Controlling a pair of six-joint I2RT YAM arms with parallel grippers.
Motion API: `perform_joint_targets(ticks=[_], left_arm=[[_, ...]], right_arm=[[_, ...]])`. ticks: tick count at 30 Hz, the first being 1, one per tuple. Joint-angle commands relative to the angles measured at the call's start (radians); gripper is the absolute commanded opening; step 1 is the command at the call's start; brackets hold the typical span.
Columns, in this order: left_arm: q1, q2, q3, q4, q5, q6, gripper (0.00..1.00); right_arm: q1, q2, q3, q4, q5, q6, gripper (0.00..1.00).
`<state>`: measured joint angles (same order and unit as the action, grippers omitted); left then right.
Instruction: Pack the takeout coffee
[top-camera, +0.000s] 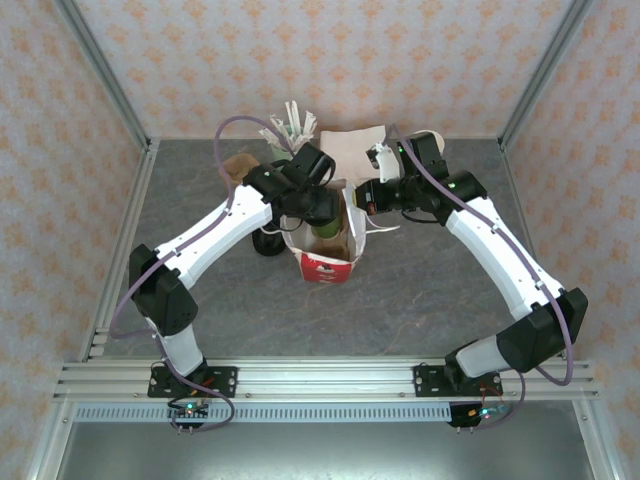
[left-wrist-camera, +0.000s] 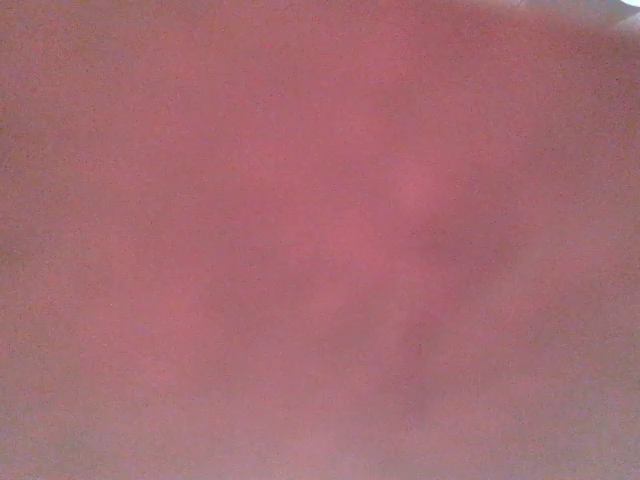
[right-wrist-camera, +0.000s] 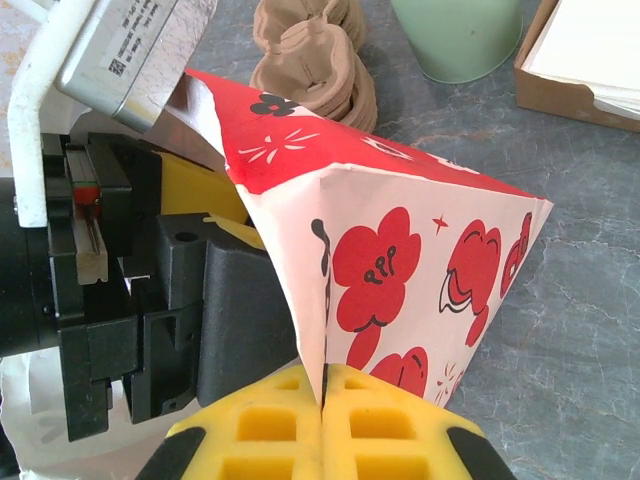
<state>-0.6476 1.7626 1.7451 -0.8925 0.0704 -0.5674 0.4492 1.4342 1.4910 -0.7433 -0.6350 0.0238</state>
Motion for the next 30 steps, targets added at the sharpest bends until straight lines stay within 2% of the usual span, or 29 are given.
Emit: perform_joint_targets(ticks=[1,17,30], left_arm=[[0.010,0.013,-0.007,0.051,-0.035,0.012,0.51],[0.022,0.077,-0.036,0.159,-0.053,-0.019,0.50],[0.021,0.116,-0.061,0.209,-0.003,-0.039,0.50]], right_arm=[[0.008,0.003,-0.004,0.010,0.006,-0.006,0.03],[0.008,0.026,-0.014,-0.003,-0.012,0.048,0.03],[0.006,0.025,-0.045,-0.030,0.021,0.087,0.03]])
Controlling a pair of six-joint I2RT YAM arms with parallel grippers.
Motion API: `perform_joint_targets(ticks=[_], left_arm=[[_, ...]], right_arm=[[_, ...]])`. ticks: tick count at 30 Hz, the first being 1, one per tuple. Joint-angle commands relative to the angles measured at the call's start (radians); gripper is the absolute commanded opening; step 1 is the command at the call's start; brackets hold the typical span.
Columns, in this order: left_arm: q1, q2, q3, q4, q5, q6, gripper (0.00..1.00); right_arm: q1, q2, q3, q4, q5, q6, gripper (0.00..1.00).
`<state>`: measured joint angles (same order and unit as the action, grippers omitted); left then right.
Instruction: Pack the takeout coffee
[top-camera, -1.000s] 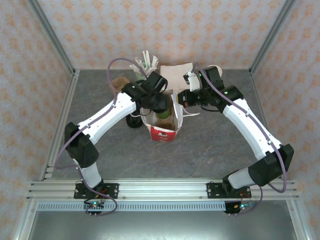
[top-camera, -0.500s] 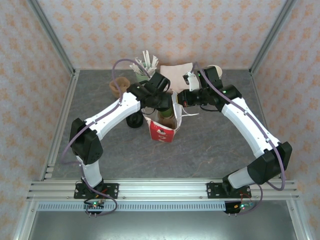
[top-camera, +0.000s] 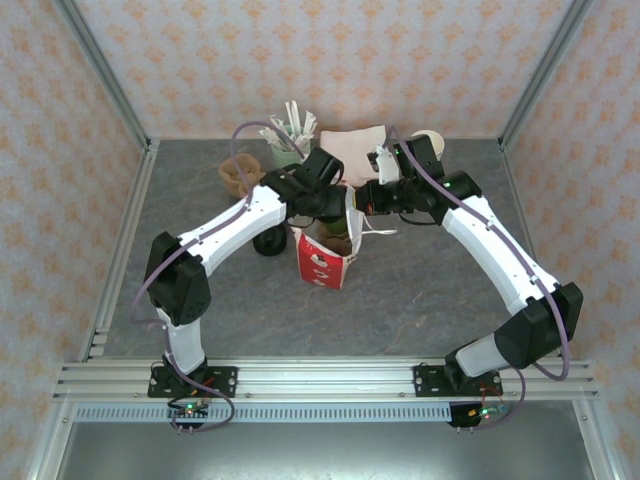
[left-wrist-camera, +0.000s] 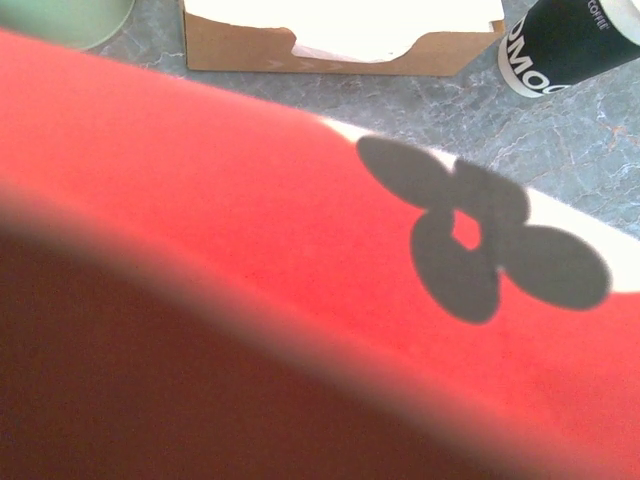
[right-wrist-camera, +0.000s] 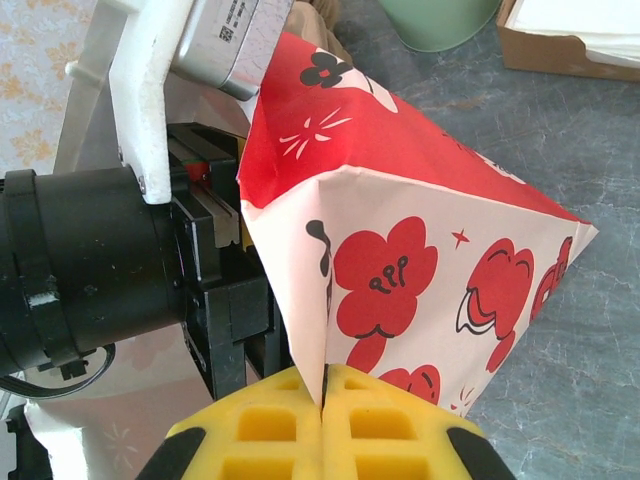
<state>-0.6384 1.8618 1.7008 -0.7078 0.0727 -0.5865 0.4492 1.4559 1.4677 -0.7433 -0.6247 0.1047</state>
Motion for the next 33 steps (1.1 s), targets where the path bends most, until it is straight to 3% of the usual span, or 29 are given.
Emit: perform_joint_targets(ticks=[1,21,33], left_arm=[[0.011,0.020,-0.019,0.022,-0.001,-0.016,0.50],[-0.012,0.120,0.016,-0.018,0.052,0.040,0.49],[-0.065,0.168,0.096,-0.123,-0.055,0.143,0.49]], right_arm=[[0.004,0.002,-0.026,-0.033,0.015,0.009,0.03],[-0.037,0.004,-0.051,-0.085,0.039,0.024,0.03],[-0.046,-0.002,-0.045,-0.099,0.041,0.030,0.03]])
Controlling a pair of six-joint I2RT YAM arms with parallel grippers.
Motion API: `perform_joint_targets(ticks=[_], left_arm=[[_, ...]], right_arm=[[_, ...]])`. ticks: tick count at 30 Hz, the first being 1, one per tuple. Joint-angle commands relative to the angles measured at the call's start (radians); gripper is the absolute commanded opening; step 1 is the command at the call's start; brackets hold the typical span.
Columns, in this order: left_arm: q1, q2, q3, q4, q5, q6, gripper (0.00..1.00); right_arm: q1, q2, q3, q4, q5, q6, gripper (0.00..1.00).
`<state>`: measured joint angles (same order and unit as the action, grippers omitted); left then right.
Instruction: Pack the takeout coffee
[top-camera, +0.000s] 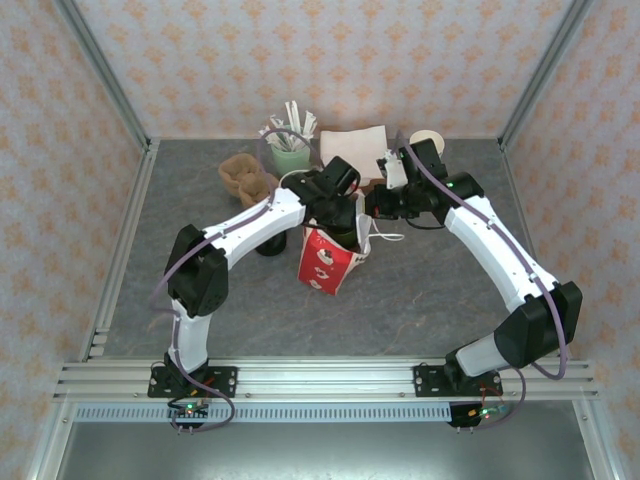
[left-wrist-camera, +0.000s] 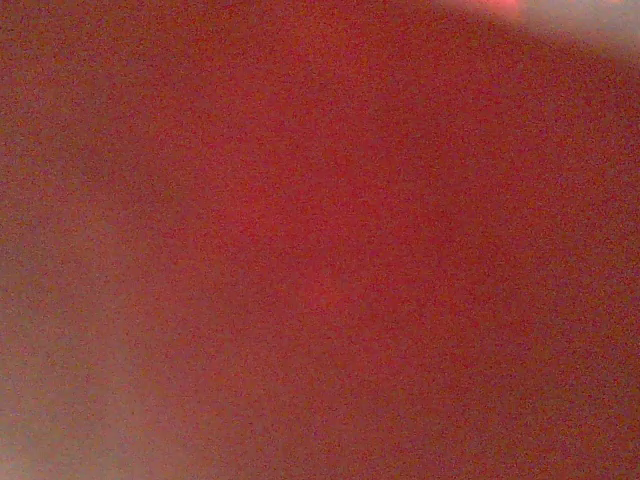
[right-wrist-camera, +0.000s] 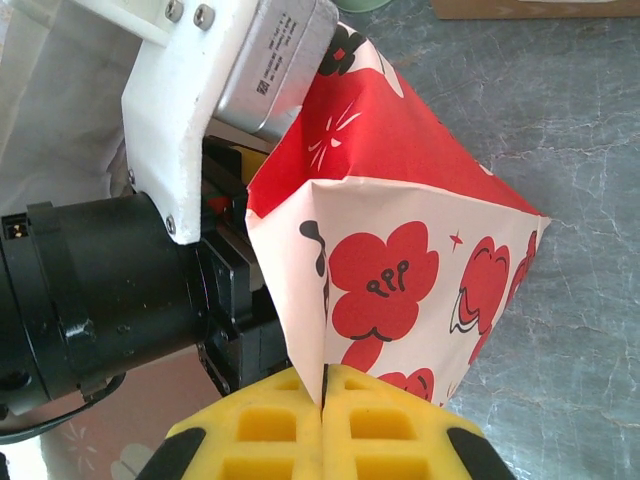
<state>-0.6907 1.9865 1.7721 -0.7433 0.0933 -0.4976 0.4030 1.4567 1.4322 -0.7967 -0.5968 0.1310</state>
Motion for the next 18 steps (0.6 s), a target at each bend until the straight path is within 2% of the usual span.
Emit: perform_joint_targets(ticks=[1,12,18], left_arm=[[-0.017,0.044,0.037,-0.101,-0.093,0.067,0.49],[-0.045,0.063,0.133,-0.197,-0.226,0.122,0.49],[-0.051,0.082,0.145,-0.196,-0.201,0.120,0.49]], right_arm=[[0.001,-0.002,-0.006,-0.048,0.013,0.003,0.03],[0.002,0.000,0.015,-0.038,0.006,0.008,0.03],[0.000,0.000,0.020,-0.031,0.005,0.015,0.04]])
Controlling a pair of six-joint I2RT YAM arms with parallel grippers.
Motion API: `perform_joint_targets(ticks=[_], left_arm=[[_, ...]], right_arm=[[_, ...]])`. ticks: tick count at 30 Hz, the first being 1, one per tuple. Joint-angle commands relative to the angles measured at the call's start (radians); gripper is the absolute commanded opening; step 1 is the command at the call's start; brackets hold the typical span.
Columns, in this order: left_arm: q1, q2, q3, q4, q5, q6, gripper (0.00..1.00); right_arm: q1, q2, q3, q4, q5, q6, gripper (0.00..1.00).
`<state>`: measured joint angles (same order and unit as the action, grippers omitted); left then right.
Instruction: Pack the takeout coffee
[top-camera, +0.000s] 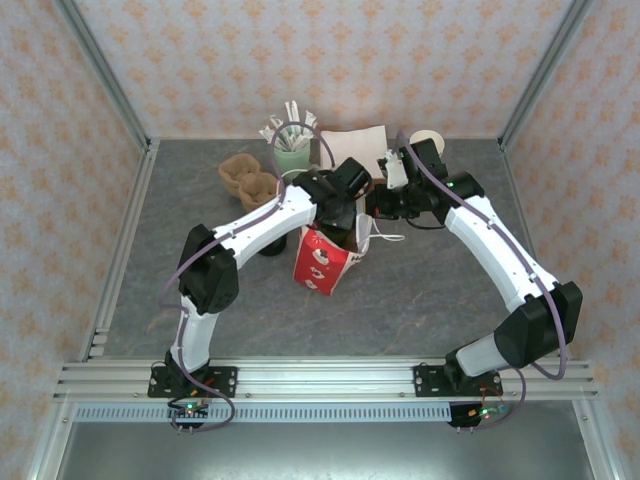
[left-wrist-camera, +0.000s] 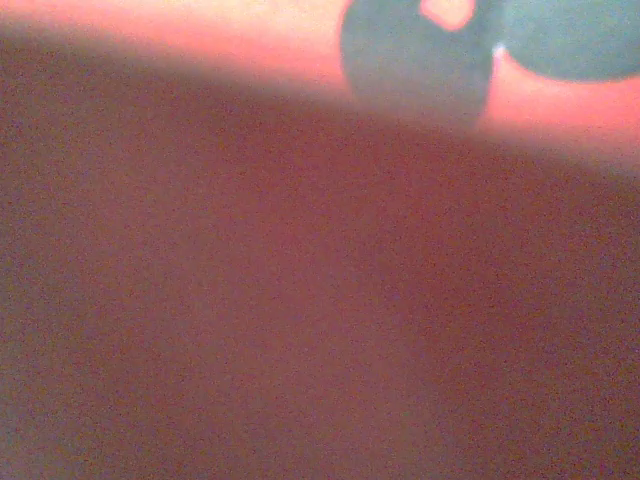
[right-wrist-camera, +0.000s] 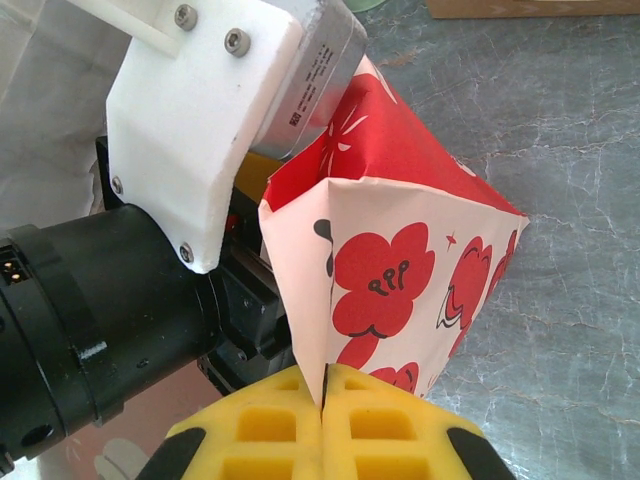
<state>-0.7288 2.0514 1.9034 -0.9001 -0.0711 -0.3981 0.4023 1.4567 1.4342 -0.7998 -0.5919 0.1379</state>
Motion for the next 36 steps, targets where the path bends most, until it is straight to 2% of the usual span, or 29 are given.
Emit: perform_joint_targets(ticks=[1,13,27,36], left_arm=[[-0.015,0.017,0.002,-0.030,-0.025,0.015,0.49],[-0.021,0.059,-0.054,-0.001,0.054,0.023,0.51],[-0.009,-0.062,0.003,-0.027,0.100,-0.020,0.85],[-0.005,-0.131,0.027,-0.082,0.111,-0.031,0.92]], right_arm=[[0.001,0.001,0.020,-0.028,-0.001,0.009,0.04],[0.000,0.011,0.032,-0.020,-0.003,0.015,0.06],[-0.002,0.027,0.061,-0.018,-0.001,0.027,0.10],[-0.002,0.022,0.066,-0.018,0.018,0.025,0.10]])
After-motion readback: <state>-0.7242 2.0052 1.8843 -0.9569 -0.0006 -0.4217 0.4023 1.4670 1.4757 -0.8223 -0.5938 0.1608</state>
